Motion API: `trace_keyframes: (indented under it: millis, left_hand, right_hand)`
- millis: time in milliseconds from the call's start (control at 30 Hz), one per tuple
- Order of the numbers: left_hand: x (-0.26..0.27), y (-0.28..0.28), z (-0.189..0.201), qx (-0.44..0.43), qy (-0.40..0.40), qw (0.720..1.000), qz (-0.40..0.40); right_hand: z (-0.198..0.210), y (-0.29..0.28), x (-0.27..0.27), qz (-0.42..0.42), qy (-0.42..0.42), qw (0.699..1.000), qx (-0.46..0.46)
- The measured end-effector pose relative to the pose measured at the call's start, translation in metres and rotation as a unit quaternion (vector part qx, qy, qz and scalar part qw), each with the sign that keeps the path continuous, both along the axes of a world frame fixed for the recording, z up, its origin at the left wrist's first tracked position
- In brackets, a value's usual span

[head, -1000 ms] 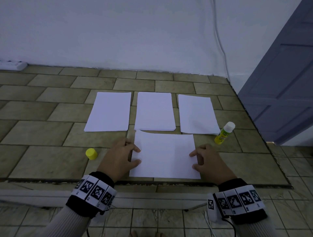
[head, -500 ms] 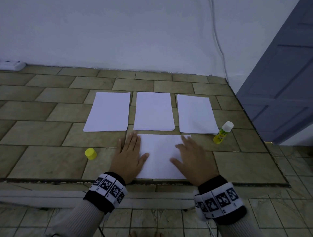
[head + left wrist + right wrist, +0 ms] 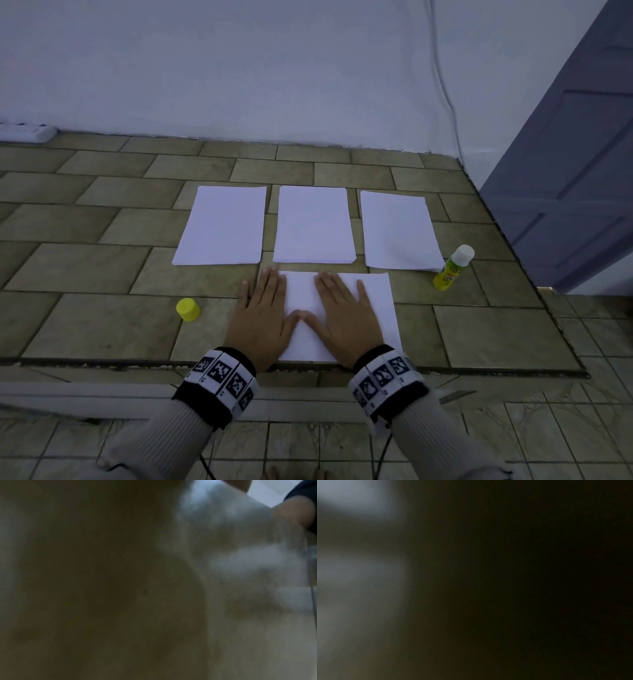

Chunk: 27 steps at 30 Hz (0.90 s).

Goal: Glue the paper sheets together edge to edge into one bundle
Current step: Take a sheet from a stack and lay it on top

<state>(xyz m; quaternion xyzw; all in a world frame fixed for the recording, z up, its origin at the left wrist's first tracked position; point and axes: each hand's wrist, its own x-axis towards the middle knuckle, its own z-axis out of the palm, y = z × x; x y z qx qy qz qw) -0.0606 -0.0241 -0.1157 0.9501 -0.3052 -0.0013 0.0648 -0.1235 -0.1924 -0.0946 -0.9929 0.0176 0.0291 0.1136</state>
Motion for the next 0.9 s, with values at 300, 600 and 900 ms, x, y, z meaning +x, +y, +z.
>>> trace_keyframes:
  millis: [300,600,900]
  left_hand:
    - [0.000,-0.001,0.000,0.002,0.000,1.000,0.005]
    - [0.000,-0.001,-0.001,0.003,-0.014,1.000,-0.007]
    - [0.001,-0.001,-0.001,0.000,-0.009,1.000,0.003]
  right_hand:
    - [0.007,-0.071,-0.038,-0.145,0.025,0.987,-0.062]
    - [0.014,0.024,-0.003,0.022,0.020,0.999,0.013]
    - [-0.002,-0.030,-0.012,-0.003,0.001,1.000,-0.031]
